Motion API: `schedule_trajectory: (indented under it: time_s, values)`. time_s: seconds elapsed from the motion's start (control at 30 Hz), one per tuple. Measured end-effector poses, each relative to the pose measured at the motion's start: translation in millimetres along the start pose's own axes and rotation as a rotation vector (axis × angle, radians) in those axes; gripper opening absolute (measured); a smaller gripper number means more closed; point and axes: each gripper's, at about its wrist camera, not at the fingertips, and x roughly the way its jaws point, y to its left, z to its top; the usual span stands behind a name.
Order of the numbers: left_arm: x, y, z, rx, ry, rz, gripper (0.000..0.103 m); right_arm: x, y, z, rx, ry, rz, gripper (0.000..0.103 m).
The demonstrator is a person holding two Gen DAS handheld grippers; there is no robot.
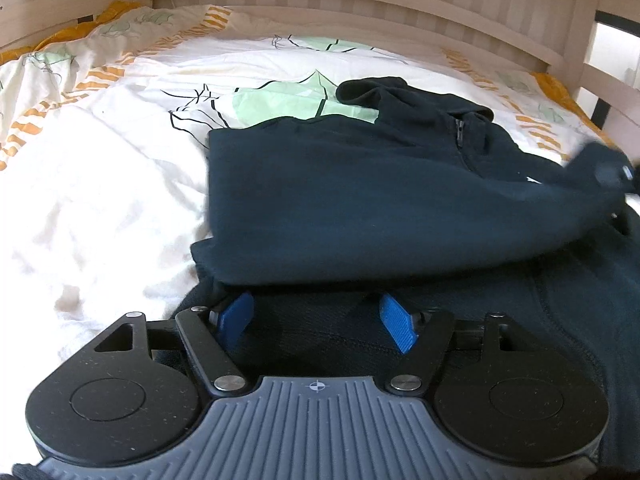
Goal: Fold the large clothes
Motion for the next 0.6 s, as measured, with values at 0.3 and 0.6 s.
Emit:
schedule_trajectory:
  time_s: [0.3,0.6]
  values:
    - [-7,4,5,-0.007,0.016,0.0,0.068,5,-45,-34,0.127,0.102,-0.024,0.066]
    - [0,21,18,-0.064,0.044,0.018,0.065,4,-39,-37,0.12,0.098,-0.008,0.071]
